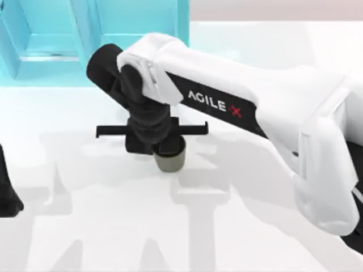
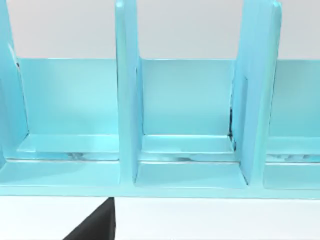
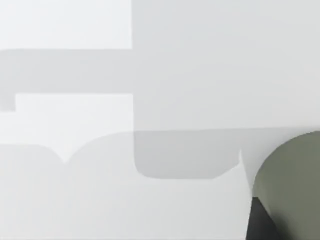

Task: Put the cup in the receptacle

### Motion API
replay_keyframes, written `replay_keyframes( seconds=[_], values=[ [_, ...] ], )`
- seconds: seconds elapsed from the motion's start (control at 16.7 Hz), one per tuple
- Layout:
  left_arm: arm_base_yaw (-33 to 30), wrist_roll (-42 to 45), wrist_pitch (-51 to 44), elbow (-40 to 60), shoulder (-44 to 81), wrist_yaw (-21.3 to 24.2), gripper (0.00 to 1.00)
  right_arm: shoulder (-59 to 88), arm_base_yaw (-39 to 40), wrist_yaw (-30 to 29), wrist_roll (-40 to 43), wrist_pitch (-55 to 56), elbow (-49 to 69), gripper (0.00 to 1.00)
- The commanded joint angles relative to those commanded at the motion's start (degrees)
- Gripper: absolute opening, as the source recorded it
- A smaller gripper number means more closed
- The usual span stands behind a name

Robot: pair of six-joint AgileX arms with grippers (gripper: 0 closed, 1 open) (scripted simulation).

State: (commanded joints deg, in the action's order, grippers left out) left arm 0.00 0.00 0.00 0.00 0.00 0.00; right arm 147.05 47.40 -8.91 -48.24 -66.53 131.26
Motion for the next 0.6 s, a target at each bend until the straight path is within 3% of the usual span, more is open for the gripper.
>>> replay_keyframes(
  seconds=[0.3,0.6],
  values=[
    [0.00,0.00,0.00,0.00,0.00,0.00,1.00,-1.53,-1.12,0.78,1.90,-0.30,-1.64,0.00],
    [0.00,0.00,0.00,0.00,0.00,0.00,1.00,-12.64,-11.56,3.94,16.02,-1.99,-11.26,0.00]
  ],
)
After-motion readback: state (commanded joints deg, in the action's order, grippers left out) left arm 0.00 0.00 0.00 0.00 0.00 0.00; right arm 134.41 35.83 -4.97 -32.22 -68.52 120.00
